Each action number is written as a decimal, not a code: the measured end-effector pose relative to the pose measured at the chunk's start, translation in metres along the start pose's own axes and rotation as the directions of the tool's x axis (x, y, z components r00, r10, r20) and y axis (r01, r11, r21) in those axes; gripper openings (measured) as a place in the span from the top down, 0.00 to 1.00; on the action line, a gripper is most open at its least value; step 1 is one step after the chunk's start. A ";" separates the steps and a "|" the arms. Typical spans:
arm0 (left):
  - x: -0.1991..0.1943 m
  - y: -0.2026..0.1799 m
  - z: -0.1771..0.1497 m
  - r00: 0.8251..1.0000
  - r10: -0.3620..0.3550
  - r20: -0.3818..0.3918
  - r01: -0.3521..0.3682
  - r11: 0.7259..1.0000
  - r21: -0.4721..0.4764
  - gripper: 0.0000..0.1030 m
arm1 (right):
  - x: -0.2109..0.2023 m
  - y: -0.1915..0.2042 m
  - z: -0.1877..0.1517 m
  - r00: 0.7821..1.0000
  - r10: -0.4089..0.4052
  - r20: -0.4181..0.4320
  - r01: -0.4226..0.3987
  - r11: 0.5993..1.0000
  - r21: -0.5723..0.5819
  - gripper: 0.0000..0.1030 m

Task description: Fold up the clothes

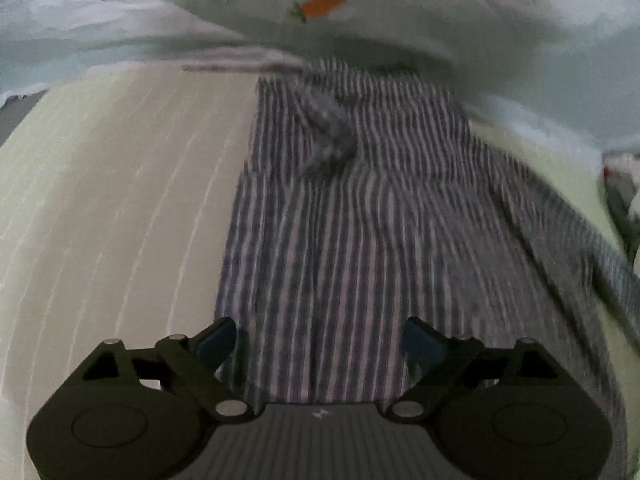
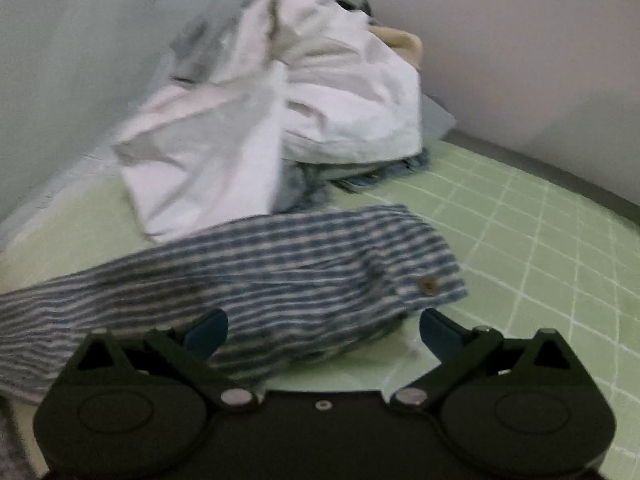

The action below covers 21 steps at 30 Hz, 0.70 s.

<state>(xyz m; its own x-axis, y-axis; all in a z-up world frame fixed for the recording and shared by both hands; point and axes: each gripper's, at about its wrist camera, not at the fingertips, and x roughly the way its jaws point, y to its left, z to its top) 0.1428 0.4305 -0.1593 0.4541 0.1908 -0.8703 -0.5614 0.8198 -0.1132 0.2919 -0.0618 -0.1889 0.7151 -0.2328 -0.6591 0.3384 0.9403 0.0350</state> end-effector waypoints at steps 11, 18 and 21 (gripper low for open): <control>0.017 -0.018 -0.021 0.993 0.117 -0.034 -0.111 0.985 0.135 0.05 | 0.006 0.019 -0.002 0.997 0.069 -0.021 -0.070 0.995 -0.072 0.33; 0.021 -0.013 -0.019 0.994 0.098 -0.041 -0.092 0.987 0.128 0.00 | -0.021 0.047 0.002 0.973 0.231 0.018 -0.224 0.959 -0.173 0.89; 0.021 -0.013 -0.020 0.996 0.089 -0.031 -0.084 0.988 0.127 0.00 | -0.050 0.070 0.004 0.947 0.317 0.058 -0.301 0.933 -0.200 0.91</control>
<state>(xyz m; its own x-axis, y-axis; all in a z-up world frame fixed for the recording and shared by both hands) 0.1454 0.4133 -0.1859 0.3808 0.2461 -0.8913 -0.5055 0.8625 0.0222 0.2821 0.0146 -0.1503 0.8197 0.0637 -0.5693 -0.0215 0.9965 0.0806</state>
